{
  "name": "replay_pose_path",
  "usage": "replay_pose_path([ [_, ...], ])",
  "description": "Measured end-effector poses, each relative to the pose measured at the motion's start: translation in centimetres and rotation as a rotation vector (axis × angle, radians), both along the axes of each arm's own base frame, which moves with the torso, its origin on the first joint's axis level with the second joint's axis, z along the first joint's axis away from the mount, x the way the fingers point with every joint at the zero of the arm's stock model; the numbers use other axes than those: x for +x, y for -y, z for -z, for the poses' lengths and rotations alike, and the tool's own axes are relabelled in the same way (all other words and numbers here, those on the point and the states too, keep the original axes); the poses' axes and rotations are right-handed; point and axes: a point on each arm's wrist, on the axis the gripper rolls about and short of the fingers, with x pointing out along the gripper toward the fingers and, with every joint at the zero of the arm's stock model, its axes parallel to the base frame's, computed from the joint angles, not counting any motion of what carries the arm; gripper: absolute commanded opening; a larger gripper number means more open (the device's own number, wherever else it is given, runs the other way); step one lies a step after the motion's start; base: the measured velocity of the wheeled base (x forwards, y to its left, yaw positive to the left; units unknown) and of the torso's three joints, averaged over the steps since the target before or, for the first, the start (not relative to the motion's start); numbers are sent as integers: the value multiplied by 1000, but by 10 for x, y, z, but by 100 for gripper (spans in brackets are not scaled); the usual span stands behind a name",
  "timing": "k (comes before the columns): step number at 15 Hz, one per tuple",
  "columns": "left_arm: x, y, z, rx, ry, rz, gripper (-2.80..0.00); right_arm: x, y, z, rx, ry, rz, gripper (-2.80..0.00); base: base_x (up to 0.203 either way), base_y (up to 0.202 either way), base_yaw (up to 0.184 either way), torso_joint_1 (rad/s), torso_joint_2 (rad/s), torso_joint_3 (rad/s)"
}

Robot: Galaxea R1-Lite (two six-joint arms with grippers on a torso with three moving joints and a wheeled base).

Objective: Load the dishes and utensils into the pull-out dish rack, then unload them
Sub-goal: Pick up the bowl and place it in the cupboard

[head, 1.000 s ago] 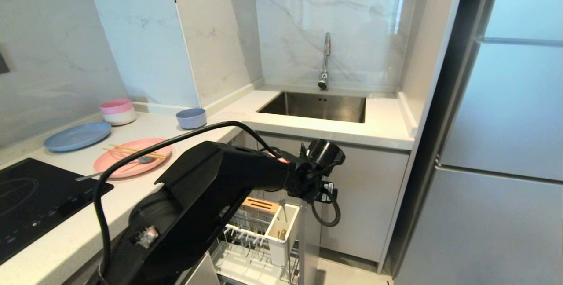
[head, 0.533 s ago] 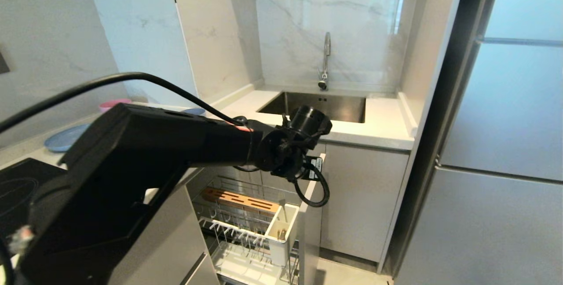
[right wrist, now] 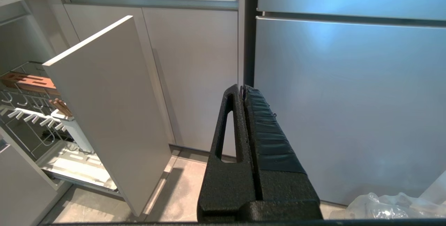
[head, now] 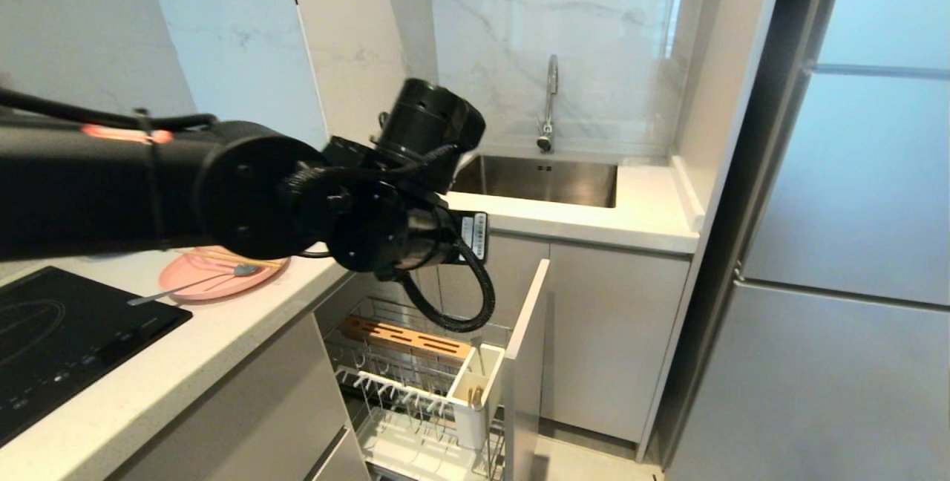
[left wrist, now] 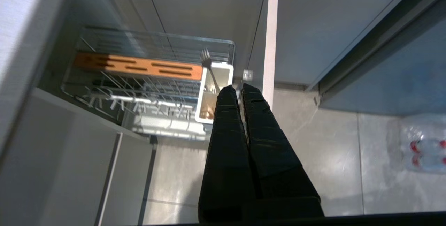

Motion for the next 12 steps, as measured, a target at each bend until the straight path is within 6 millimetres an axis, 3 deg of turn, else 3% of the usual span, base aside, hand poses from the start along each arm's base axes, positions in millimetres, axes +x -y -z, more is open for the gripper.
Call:
replay_pose_path([
  [4,-54,-54,-48,-42,89,-22,-280,0,0,0,0,0,0,-280,0,0,0,0,0,0],
  [9,-110,-166,-96,-62,273,-161,-280,0,0,0,0,0,0,-280,0,0,0,0,0,0],
  [12,-163,-209,-97,-26,374,-211,-280,0,0,0,0,0,1,-280,0,0,0,0,0,0],
])
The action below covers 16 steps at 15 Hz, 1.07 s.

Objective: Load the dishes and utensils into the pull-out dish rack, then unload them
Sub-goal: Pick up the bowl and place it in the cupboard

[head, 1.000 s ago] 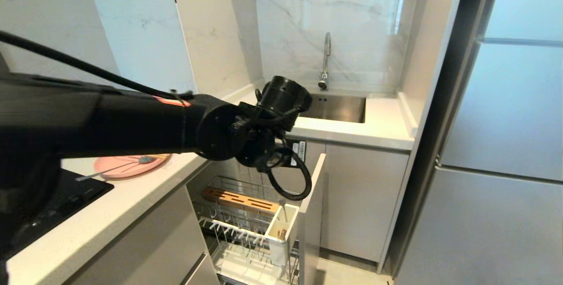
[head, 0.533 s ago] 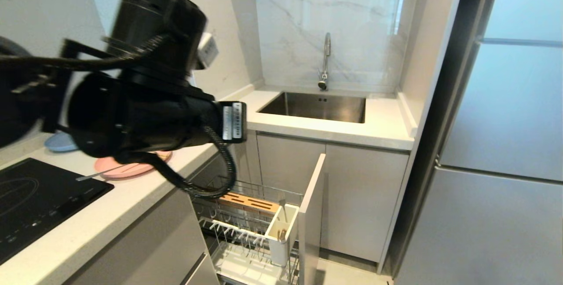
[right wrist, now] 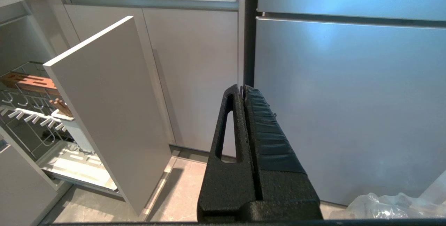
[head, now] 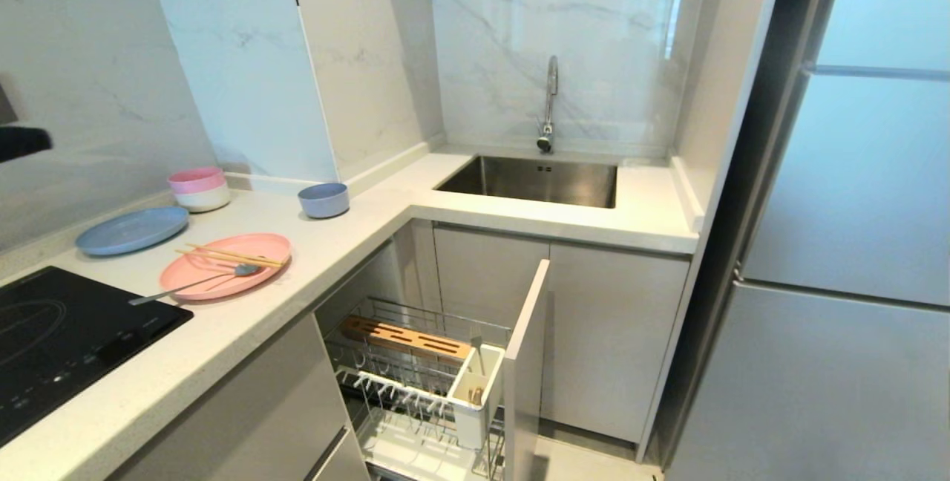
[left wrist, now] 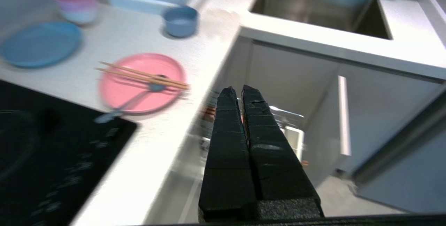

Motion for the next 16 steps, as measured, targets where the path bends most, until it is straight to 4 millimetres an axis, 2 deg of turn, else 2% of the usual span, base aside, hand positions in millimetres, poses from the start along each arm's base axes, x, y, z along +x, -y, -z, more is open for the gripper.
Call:
replay_pose_path([
  [2,-37,-15,16,35,51,-22,-280,0,0,0,0,0,0,-280,0,0,0,0,0,0],
  [3,-54,-19,30,51,59,-31,-280,0,0,0,0,0,0,-280,0,0,0,0,0,0],
  [5,-82,-22,67,93,65,-46,-280,0,0,0,0,0,-1,-280,0,0,0,0,0,0],
  [7,-99,-21,104,131,88,-46,-280,0,0,0,0,0,0,-280,0,0,0,0,0,0],
  [9,-109,-20,139,151,132,-72,-280,0,0,0,0,0,0,-280,0,0,0,0,0,0],
  [11,-109,-19,160,135,207,-98,-280,0,0,0,0,0,0,-280,0,0,0,0,0,0],
  [13,-109,-18,169,132,263,-77,-280,0,0,0,0,0,0,-280,0,0,0,0,0,0],
  [16,-113,-19,182,129,250,-32,-280,0,0,0,0,0,0,-280,0,0,0,0,0,0],
])
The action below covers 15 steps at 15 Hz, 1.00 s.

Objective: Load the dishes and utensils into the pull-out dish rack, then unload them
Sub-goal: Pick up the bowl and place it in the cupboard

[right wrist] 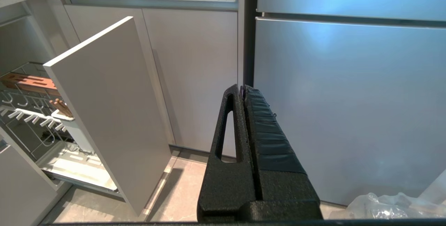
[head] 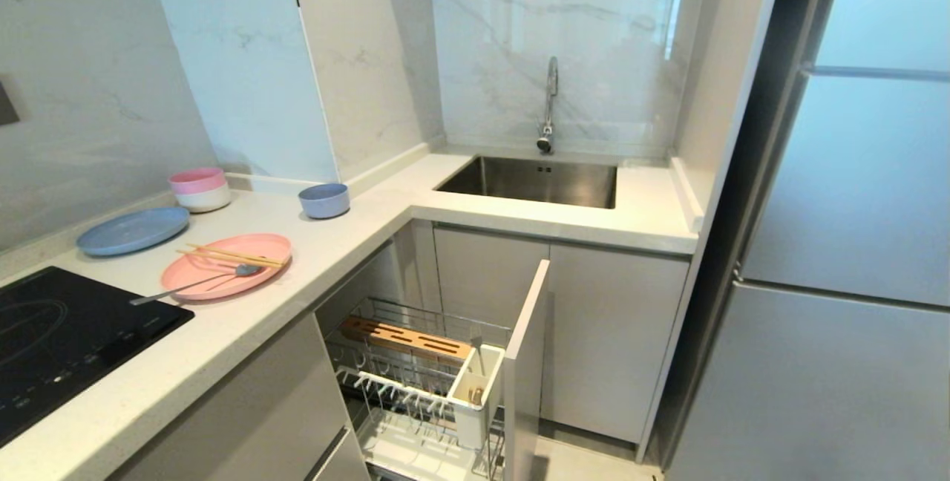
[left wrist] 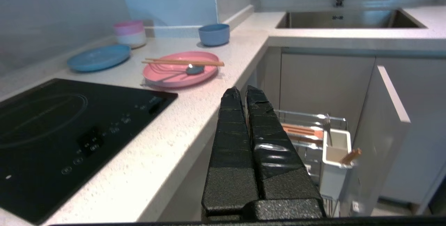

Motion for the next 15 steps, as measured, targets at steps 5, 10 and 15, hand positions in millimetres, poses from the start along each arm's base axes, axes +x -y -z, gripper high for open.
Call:
replay_pose_path([
  [5,-7,-1,51,15,-32,42,-280,0,0,0,0,0,0,-280,0,0,0,0,0,0],
  [10,-5,-1,83,18,-65,54,-280,0,0,0,0,0,0,-280,0,0,0,0,0,0],
  [15,-5,0,86,69,-68,74,-280,0,0,0,0,0,-1,-280,0,0,0,0,0,0],
])
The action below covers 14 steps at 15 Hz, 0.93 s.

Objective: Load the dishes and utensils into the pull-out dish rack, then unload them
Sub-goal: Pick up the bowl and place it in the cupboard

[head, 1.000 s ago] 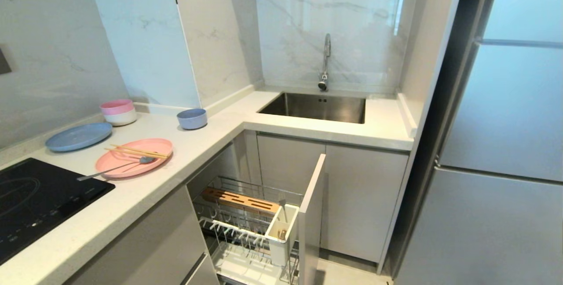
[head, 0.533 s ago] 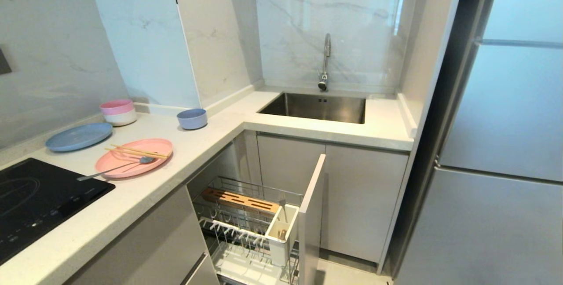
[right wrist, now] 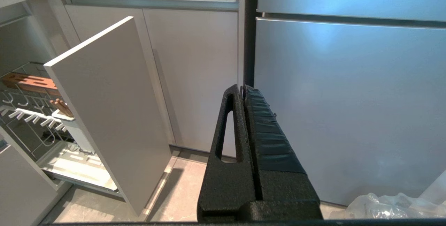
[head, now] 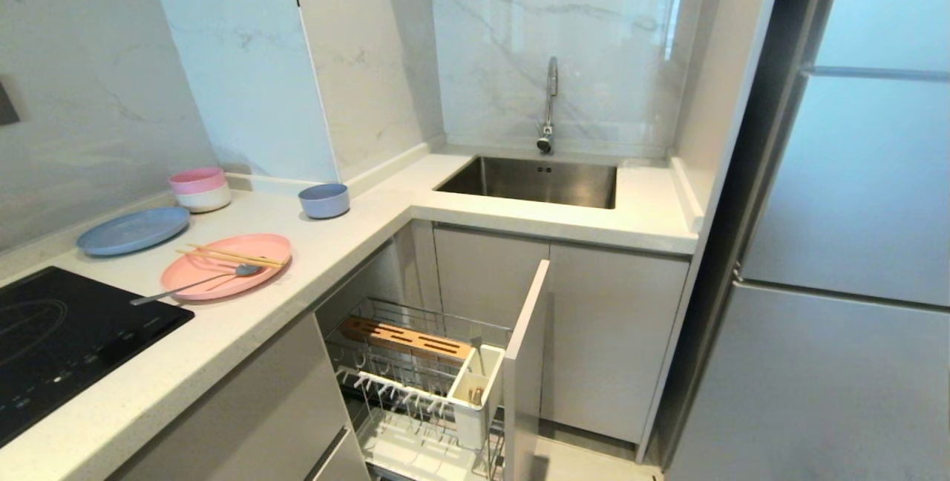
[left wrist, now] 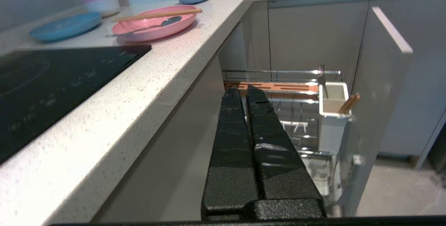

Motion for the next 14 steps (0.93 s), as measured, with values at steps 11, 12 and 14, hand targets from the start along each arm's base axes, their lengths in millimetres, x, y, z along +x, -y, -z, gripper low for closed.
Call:
replay_pose_path([
  [11,2,1,7,-104,-31,54,-280,0,0,0,0,0,0,-280,0,0,0,0,0,0],
  [12,2,1,7,-134,-28,41,-280,0,0,0,0,0,0,-280,0,0,0,0,0,0],
  [14,2,1,7,-147,-26,35,-280,0,0,0,0,0,0,-280,0,0,0,0,0,0],
])
